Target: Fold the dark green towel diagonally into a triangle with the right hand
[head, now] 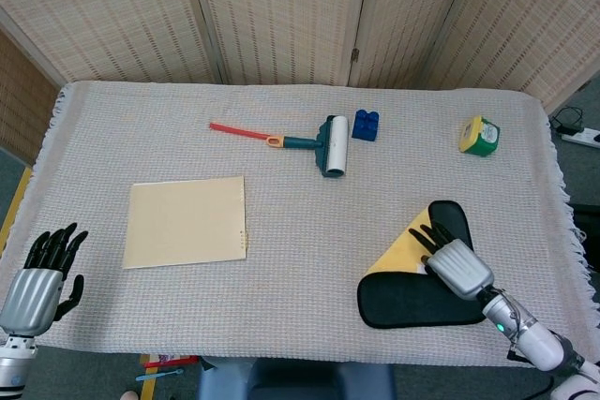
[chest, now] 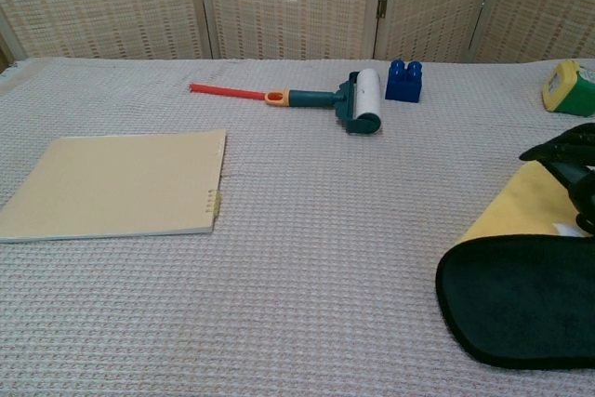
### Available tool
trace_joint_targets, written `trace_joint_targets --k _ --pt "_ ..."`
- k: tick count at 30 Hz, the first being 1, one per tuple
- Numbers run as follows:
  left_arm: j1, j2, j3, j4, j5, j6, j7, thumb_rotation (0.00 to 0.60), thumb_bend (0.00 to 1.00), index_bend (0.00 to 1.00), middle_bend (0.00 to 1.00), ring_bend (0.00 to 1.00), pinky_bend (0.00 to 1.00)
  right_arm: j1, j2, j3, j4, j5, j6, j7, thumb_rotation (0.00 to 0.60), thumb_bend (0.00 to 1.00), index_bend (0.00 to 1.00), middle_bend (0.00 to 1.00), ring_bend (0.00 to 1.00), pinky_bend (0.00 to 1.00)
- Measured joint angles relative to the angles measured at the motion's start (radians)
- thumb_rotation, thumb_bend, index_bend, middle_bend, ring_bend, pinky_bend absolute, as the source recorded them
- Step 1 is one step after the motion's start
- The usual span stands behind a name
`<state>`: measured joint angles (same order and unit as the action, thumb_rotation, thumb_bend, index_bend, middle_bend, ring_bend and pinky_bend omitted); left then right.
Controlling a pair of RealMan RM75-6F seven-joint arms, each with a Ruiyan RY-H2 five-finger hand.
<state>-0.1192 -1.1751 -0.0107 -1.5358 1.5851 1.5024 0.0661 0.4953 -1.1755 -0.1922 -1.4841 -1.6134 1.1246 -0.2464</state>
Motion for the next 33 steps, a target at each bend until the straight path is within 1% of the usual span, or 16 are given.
trace_joint_targets --k 7,11,15,27,33 --pt "0.002 -0.002 0.003 -0.003 0.006 0.004 0.006 0.600 0.66 0.00 0.03 0.00 0.00 -0.051 0.035 -0.033 -0.021 -0.015 0.005 -0.026 0.593 0.44 0.64 0.09 0.04 0.00" --pt "0.002 -0.004 0.003 -0.004 0.004 0.001 0.009 0.600 0.66 0.00 0.03 0.00 0.00 -0.071 0.038 -0.038 -0.017 -0.003 -0.011 -0.050 0.593 0.44 0.64 0.09 0.04 0.00" --pt "0.001 -0.005 0.004 -0.005 0.003 -0.002 0.012 0.600 0.66 0.00 0.03 0.00 0.00 -0.094 0.039 -0.048 -0.006 -0.002 -0.021 -0.047 0.594 0.44 0.64 0.09 0.04 0.00" --pt "0.000 -0.011 0.006 -0.003 0.003 -0.006 0.019 0.600 0.66 0.00 0.03 0.00 0.00 -0.149 0.055 -0.062 0.015 -0.025 -0.009 -0.043 0.594 0.44 0.64 0.09 0.04 0.00" --pt "-0.002 -0.014 0.006 -0.001 0.000 -0.012 0.023 0.600 0.66 0.00 0.03 0.00 0.00 -0.177 0.061 -0.060 0.031 -0.028 0.005 -0.052 0.596 0.44 0.64 0.09 0.04 0.00"
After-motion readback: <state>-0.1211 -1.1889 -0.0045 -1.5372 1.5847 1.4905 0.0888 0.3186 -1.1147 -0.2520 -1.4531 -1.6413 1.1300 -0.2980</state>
